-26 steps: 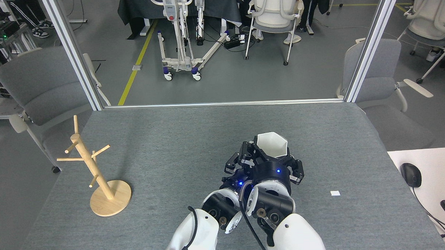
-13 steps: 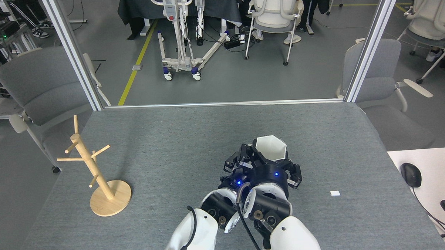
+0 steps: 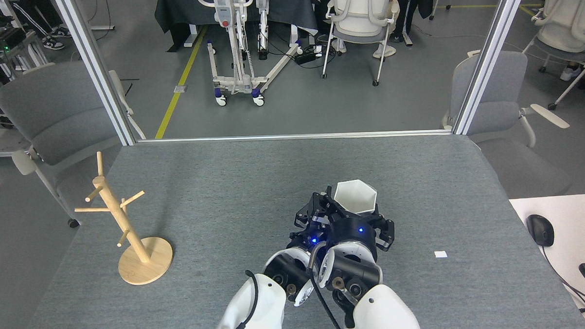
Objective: Hang cup on storage rack
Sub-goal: 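Grasp the white cup with the left gripper beneath the right gripper, then release the cup from the right gripper and withdraw it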
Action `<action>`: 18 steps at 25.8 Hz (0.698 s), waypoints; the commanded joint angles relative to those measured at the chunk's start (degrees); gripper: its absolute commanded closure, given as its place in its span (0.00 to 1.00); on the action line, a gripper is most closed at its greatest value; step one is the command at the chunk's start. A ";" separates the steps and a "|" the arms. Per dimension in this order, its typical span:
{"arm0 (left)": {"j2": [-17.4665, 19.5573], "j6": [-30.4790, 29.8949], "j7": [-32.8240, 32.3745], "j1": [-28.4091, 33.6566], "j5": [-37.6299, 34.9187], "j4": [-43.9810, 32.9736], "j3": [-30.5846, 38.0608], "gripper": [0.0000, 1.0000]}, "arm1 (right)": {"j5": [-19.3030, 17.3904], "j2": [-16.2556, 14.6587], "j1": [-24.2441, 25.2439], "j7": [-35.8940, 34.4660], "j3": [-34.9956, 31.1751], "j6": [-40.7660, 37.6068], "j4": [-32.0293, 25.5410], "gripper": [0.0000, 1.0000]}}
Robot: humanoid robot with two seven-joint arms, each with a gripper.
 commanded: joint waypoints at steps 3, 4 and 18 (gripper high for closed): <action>0.02 -1.20 0.39 0.07 -0.03 1.08 0.03 1.00 | -0.02 0.04 -0.05 -4.34 -0.68 -5.00 0.00 0.01; 0.02 -1.20 0.39 0.07 -0.03 1.43 0.03 1.00 | -0.11 -0.05 -0.13 -4.69 -0.77 -5.79 0.09 0.01; 0.46 -0.41 0.39 3.50 -1.35 4.59 0.21 1.00 | -0.46 0.04 -0.22 -17.78 -1.03 -7.11 0.09 0.01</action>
